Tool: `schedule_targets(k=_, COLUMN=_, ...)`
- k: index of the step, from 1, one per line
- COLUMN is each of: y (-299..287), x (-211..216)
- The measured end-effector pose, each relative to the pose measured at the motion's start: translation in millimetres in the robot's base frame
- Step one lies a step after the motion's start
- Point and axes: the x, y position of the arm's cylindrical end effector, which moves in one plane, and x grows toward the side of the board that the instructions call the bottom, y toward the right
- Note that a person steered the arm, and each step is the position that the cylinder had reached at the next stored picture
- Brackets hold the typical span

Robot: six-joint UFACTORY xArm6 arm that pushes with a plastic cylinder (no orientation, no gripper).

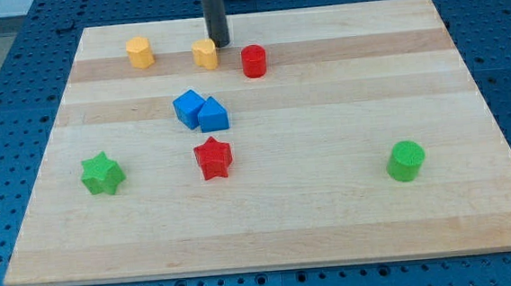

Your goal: Move the yellow heart closer to the yellow hexagon

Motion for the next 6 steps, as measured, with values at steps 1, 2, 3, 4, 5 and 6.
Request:
schedule_targets(k=1, y=19.4, x=12.5)
schedule_targets(k=2, y=11.7, x=35.6)
schedule_targets(k=3, y=-5.6, x=41.1)
schedule_targets(k=4, y=-35.1, x=41.1)
schedule_targets(k=5, y=-73.1, x=41.1)
schedule_targets(k=6, y=-105.8, x=41.2)
